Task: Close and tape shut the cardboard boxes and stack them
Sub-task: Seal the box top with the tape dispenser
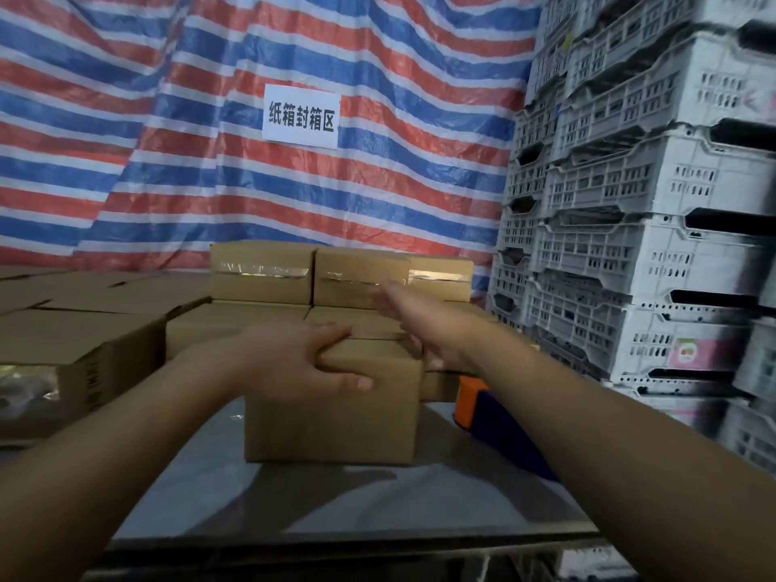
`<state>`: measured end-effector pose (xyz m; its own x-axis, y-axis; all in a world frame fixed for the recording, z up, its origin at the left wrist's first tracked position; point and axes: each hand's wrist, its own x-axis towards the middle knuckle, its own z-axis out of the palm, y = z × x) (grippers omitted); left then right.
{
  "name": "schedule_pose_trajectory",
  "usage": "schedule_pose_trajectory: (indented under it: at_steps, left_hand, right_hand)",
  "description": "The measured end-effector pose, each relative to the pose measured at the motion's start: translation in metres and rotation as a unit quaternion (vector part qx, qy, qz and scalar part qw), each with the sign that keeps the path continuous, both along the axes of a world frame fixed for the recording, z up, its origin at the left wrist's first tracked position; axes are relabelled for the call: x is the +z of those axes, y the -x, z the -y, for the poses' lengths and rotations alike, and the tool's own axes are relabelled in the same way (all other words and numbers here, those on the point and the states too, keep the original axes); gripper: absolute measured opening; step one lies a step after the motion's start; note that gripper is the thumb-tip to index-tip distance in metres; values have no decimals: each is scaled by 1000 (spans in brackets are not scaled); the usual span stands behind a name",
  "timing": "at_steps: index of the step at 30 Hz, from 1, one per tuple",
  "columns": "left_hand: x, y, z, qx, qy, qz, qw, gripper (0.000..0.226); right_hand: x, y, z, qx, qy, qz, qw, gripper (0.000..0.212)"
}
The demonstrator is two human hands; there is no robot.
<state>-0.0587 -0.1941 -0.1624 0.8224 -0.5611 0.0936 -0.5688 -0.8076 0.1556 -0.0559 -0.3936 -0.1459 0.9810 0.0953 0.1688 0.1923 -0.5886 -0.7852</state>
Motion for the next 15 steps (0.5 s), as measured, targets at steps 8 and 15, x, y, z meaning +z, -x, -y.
schedule_pose_trajectory:
  at_steps: [8,15]
  left_hand:
    - [-4,-2,-1,12,-3,39,999,102]
    - [-1,2,-2,17,-1,26,999,102]
  right_hand:
    - [-16,50,100,-246,394,133,876,43]
    - [-93,69,114,-296,458,33,838,56]
